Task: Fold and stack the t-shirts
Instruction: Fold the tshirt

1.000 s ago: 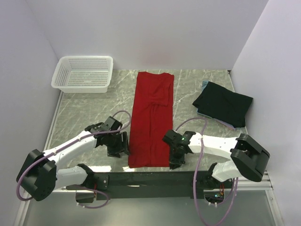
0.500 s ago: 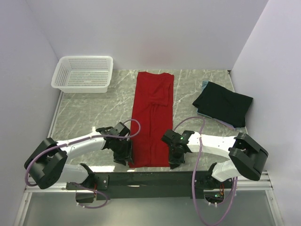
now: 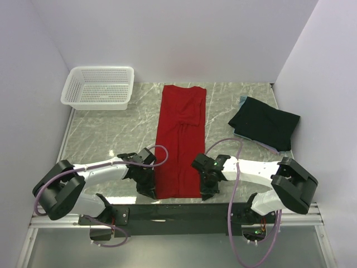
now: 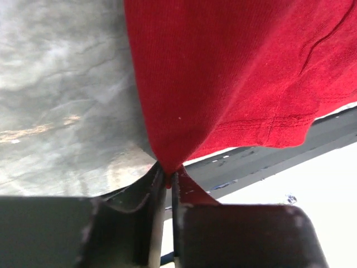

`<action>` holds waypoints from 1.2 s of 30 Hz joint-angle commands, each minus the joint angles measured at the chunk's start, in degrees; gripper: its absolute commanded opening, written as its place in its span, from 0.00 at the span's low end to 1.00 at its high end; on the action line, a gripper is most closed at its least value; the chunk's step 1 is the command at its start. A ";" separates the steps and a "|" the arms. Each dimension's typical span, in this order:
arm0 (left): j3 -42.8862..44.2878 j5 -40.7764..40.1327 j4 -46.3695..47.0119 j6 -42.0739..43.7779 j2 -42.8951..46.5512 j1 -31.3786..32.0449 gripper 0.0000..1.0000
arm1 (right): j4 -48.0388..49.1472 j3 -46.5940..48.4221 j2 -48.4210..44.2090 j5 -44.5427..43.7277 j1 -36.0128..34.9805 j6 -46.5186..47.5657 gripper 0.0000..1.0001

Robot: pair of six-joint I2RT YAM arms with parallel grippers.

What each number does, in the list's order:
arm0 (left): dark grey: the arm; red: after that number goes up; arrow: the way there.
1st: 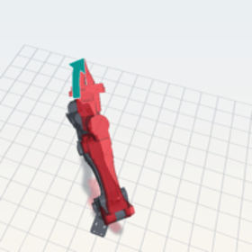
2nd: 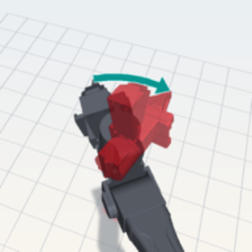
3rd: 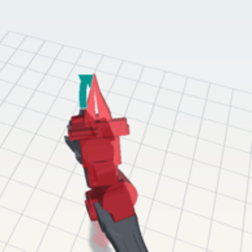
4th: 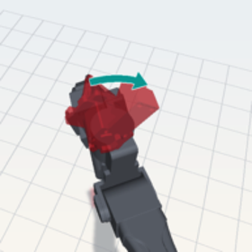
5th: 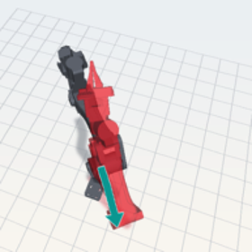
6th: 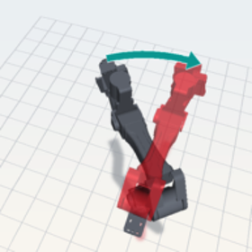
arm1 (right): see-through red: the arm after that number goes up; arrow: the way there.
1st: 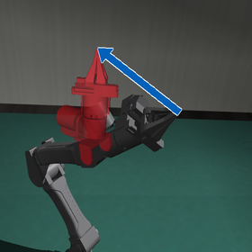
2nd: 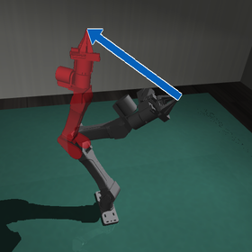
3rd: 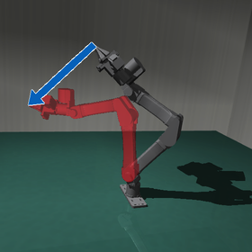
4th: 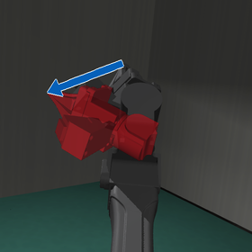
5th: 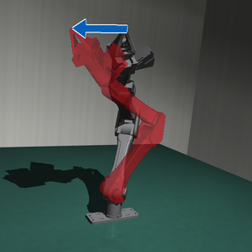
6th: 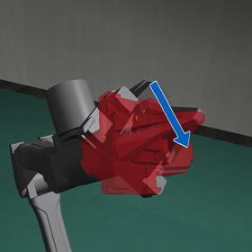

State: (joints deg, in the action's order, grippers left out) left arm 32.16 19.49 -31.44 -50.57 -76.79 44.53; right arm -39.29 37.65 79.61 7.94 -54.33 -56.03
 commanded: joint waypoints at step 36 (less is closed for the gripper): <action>32.95 -16.50 -11.98 14.08 -8.01 -6.21 0.00 | -14.06 30.10 5.81 -14.01 17.23 14.45 0.00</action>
State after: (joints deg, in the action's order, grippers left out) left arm 60.62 4.49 -44.10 -40.97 -82.56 39.81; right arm -52.49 63.31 83.00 -3.81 -38.98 -45.63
